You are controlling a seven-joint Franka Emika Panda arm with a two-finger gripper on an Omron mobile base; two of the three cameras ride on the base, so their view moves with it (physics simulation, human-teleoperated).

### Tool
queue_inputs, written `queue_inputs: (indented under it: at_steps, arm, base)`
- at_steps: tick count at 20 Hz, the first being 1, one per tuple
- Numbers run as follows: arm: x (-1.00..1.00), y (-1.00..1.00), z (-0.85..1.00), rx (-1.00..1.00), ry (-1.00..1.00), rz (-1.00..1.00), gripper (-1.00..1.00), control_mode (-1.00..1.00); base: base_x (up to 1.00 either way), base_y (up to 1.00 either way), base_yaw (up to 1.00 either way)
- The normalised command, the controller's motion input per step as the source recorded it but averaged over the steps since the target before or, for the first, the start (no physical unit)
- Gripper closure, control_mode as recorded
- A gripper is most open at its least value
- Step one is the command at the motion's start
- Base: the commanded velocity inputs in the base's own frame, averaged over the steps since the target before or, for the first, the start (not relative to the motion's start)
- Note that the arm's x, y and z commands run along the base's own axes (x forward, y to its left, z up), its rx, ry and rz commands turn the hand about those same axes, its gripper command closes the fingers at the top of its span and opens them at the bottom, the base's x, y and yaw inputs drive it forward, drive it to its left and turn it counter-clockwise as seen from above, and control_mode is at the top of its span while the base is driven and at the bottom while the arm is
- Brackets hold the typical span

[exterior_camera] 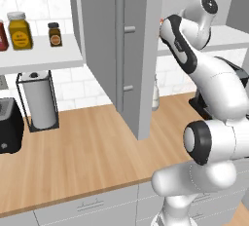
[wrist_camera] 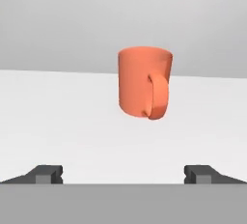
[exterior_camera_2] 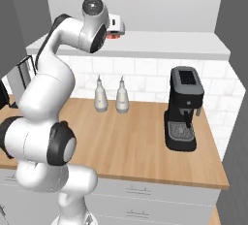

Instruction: Gather all objects into one cabinet and sort the glasses and bowls to opposite sides.

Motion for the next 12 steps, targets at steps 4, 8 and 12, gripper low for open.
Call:
queue_inputs:
  at_steps: [4, 8, 12]
  arm:
    - [0.51, -0.02, -0.08, 0.0, 0.0, 0.0, -1.0, -1.0]
    - [0.39, -0.13, -0.19, 0.0, 0.0, 0.02, -1.0, -1.0]
    - [0.32, -0.06, -0.2, 0.0, 0.0, 0.04, -1.0, -1.0]
  base:
    - [0.0, 0.0, 0.0]
    - [0.0, 0.0, 0.0]
    - [0.0, 0.0, 0.0]
